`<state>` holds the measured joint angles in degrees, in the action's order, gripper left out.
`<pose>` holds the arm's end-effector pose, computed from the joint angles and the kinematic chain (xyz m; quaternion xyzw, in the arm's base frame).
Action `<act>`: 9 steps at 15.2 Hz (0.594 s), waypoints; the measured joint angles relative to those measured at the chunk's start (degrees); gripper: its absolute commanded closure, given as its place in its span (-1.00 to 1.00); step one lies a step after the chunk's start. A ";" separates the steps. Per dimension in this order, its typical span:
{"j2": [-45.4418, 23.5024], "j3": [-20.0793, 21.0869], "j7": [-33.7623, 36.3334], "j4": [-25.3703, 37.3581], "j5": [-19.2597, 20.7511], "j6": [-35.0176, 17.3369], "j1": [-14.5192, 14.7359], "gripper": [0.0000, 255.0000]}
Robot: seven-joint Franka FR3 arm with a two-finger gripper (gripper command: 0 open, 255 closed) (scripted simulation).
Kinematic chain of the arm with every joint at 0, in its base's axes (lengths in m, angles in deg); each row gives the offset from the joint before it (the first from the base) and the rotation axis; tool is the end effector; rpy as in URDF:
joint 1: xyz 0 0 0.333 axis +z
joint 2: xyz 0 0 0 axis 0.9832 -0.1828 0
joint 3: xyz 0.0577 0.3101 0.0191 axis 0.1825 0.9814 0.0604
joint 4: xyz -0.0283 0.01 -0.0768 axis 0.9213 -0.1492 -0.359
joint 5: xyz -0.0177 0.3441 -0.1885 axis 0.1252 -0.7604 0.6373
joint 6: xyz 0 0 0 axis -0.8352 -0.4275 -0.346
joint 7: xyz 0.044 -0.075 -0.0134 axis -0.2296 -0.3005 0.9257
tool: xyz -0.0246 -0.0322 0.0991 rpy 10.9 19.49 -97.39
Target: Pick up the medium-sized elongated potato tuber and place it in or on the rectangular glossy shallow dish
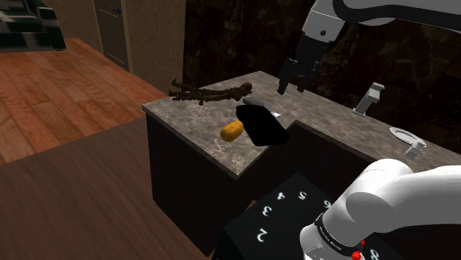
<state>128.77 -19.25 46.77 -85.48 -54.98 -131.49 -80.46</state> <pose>0.3273 0.0087 0.6032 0.9968 -0.0726 0.0319 0.0036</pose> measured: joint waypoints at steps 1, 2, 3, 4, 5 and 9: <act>0.00 0.00 0.00 0.00 0.00 0.00 0.00 -1.00; -0.63 0.30 1.02 -0.43 -0.20 -1.04 -0.30 -1.00; -1.74 0.95 2.83 -0.88 -0.60 -2.63 -0.68 -1.00; -2.64 1.49 4.80 -1.69 -0.93 -4.39 -1.22 -1.00; -3.06 2.23 7.07 -2.80 -1.40 -5.99 -1.69 -1.00; -9.03 4.96 16.28 -4.57 -2.71 -14.02 -4.01 -1.00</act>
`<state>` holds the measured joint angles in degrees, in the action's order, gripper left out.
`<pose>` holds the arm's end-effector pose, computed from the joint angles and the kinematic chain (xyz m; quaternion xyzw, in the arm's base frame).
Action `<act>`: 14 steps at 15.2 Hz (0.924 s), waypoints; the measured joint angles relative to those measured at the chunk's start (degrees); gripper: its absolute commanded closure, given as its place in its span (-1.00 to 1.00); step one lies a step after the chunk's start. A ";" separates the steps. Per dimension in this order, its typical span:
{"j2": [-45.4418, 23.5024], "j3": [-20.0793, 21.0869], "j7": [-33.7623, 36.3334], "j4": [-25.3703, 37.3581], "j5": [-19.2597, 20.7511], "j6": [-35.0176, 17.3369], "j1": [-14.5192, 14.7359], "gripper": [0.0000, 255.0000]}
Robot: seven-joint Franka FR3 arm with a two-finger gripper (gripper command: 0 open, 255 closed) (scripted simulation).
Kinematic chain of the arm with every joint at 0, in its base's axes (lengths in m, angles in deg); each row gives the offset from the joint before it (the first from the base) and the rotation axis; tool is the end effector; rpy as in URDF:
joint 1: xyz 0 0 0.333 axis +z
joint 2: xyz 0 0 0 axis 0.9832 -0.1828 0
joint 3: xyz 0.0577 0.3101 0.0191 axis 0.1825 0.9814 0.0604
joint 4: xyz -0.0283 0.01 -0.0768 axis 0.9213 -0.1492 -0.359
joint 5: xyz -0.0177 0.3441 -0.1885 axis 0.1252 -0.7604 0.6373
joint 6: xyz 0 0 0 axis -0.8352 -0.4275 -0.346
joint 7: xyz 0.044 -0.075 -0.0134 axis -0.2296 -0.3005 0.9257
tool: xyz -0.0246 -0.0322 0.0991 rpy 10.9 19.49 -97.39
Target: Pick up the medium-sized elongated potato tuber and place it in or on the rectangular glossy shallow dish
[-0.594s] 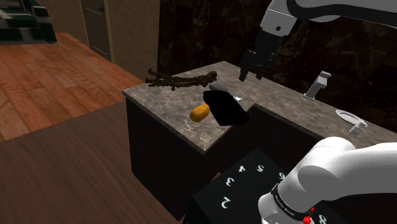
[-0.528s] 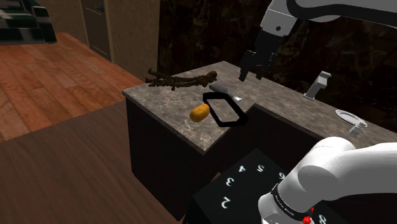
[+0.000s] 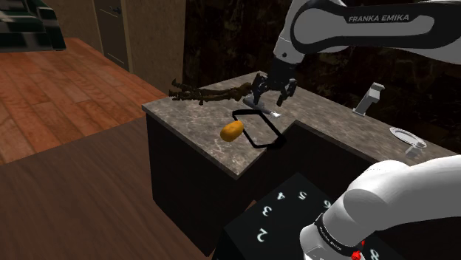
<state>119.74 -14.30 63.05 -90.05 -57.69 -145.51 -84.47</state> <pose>0.3843 0.0214 0.5298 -0.9756 0.2170 -0.0343 0.0026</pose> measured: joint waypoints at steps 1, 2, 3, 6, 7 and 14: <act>-1.75 0.43 2.11 0.12 -0.11 -1.75 -0.72 -1.00; -2.76 1.19 4.57 -0.58 -0.42 -3.54 -1.16 -1.00; -4.88 1.86 6.97 -0.35 -0.51 -5.54 -1.81 -1.00; -9.93 3.49 13.95 0.00 -0.58 -10.52 -3.62 -1.00; -11.77 3.83 16.13 -0.12 -0.45 -12.48 -4.30 -1.00; -26.08 6.16 33.24 2.86 2.06 -24.17 -8.08 -1.00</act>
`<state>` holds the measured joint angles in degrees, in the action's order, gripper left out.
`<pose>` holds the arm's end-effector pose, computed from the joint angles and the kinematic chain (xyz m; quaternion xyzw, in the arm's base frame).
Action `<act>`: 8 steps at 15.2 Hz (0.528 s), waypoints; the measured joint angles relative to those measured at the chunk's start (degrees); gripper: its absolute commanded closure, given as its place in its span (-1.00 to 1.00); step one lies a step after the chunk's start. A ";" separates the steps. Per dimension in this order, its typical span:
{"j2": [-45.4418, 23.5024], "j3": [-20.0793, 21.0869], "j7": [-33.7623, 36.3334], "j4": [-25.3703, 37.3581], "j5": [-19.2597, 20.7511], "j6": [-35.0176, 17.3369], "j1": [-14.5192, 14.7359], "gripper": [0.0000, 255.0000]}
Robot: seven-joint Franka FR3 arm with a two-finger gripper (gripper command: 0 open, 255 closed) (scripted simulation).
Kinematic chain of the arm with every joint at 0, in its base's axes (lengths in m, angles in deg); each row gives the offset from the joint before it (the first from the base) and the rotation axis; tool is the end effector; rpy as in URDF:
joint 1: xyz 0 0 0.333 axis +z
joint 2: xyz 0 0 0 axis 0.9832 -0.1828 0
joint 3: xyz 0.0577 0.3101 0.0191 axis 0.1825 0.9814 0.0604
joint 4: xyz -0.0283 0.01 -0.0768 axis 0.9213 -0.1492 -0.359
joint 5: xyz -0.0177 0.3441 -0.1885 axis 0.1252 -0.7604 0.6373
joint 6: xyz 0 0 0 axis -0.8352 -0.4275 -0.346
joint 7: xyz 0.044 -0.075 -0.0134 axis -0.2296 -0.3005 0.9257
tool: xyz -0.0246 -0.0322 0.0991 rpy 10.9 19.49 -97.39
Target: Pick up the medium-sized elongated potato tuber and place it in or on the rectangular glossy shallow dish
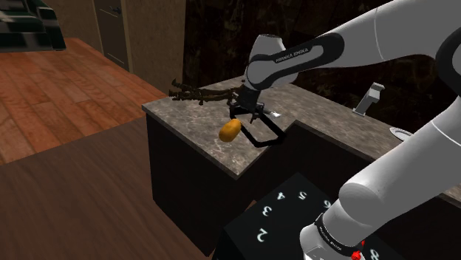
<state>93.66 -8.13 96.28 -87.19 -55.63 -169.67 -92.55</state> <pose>0.4965 -0.0001 0.3919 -0.8689 0.4931 -0.0397 0.0152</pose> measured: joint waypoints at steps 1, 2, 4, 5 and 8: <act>-1.54 0.09 1.98 0.42 0.41 -1.14 -0.27 -1.00; -2.50 0.04 2.87 0.31 0.68 -2.21 -0.47 -1.00; -4.16 0.02 3.79 0.50 1.18 -3.68 -0.64 -1.00; -4.81 0.10 4.20 0.32 1.40 -4.50 -0.61 -1.00; -6.47 0.15 4.77 -0.36 1.99 -6.81 -0.62 -1.00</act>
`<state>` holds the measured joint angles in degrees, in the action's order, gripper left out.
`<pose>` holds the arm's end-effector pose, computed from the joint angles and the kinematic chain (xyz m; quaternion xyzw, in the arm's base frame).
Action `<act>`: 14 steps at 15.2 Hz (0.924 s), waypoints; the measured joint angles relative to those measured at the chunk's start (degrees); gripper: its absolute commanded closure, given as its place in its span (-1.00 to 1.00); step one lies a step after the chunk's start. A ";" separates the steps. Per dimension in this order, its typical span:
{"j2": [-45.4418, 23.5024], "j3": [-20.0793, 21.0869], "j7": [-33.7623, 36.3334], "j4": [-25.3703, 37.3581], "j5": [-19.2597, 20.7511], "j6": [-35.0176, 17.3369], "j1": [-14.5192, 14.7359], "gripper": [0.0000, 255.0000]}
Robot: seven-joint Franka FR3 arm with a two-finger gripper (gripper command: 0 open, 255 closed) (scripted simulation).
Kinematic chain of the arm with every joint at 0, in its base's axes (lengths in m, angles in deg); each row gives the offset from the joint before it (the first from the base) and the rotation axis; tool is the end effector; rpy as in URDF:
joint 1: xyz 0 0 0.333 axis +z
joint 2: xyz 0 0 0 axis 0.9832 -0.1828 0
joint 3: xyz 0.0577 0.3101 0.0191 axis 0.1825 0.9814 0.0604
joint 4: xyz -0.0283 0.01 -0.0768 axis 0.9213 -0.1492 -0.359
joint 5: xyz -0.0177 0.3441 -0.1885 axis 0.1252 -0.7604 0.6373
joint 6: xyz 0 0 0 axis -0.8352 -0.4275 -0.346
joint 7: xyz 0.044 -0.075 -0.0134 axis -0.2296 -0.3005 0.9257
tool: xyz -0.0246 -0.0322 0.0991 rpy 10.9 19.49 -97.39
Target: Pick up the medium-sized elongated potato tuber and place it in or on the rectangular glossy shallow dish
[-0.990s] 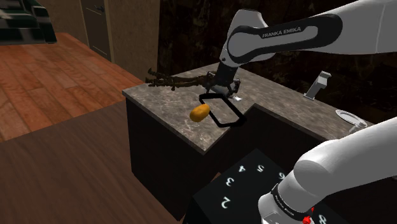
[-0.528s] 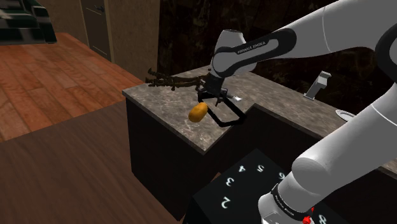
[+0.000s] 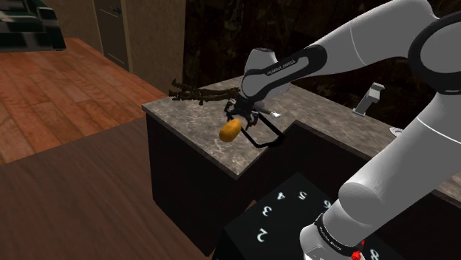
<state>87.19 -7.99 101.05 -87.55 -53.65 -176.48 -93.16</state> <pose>0.5104 -0.0056 0.3452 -0.8517 0.5222 -0.0402 0.0171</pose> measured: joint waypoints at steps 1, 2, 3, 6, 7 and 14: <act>-0.47 0.01 0.15 -0.12 0.18 -0.58 0.01 -1.00; -0.75 -0.03 0.14 -0.26 0.26 -0.99 -0.03 -1.00; -0.90 -0.05 0.15 -0.29 0.31 -1.17 -0.05 -1.00; -1.00 -0.07 0.13 -0.34 0.35 -1.34 -0.07 -1.00; -1.01 -0.07 0.13 -0.36 0.35 -1.36 -0.07 -1.00; -0.91 0.25 0.28 0.12 0.33 -1.37 0.18 1.00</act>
<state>86.28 -7.73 101.33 -87.44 -53.32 -177.84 -92.98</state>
